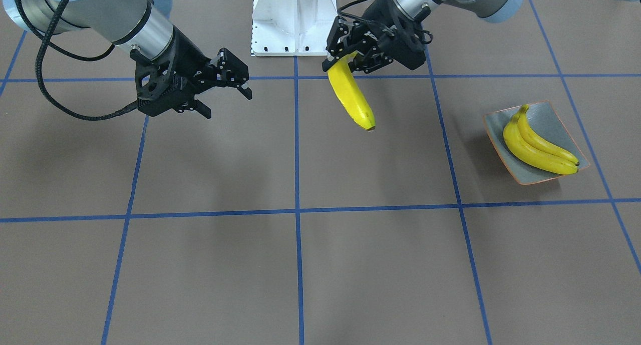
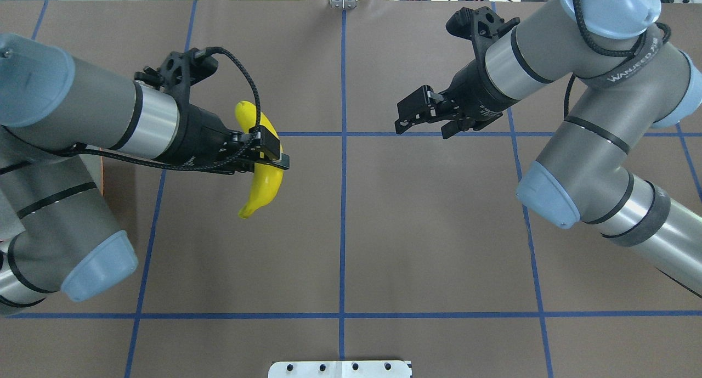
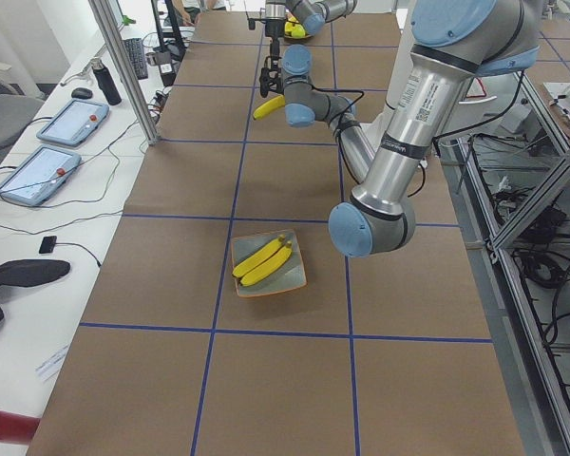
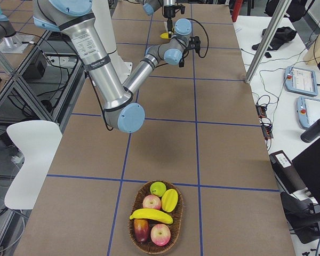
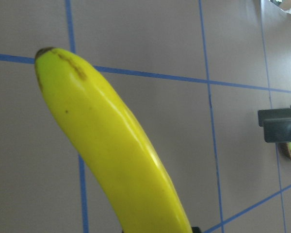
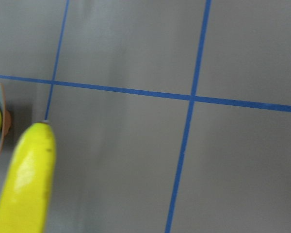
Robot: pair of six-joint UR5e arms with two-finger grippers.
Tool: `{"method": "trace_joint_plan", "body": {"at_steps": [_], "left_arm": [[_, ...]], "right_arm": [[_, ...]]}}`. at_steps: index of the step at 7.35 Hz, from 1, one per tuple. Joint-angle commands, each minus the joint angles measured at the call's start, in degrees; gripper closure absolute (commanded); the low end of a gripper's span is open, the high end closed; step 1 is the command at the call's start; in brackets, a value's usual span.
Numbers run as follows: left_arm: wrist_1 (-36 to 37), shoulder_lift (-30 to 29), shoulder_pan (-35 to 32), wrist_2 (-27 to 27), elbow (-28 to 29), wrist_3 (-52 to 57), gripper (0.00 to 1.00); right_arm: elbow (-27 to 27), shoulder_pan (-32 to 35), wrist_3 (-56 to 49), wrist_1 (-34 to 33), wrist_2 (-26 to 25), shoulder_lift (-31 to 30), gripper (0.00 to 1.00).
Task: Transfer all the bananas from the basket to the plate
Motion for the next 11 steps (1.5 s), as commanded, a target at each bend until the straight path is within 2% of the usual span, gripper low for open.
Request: {"method": "trace_joint_plan", "body": {"at_steps": [1,3,5,7,8,11], "left_arm": [[6.3,5.3,-4.3,0.1,-1.9,-0.4,1.00],[18.7,6.4,-7.8,1.9,-3.2,-0.4,1.00],[29.9,6.4,-7.7,6.9,-3.3,0.3,1.00],[40.1,6.3,-8.1,9.2,-2.8,5.2,1.00],[43.1,6.3,-8.4,9.3,-0.8,7.0,1.00],[43.7,6.3,-8.5,9.0,4.4,10.1,1.00]], "right_arm": [[-0.2,0.1,0.1,0.0,-1.0,-2.0,0.00],[-0.4,0.0,0.1,0.0,-2.7,-2.7,0.00],[-0.3,0.1,0.1,0.0,-2.8,-4.0,0.00],[-0.3,0.1,0.2,0.0,-4.4,-4.1,0.00],[-0.1,0.1,0.2,0.0,-4.4,-4.8,0.00],[-0.2,0.1,0.2,0.0,-4.7,-5.3,0.00]]}}
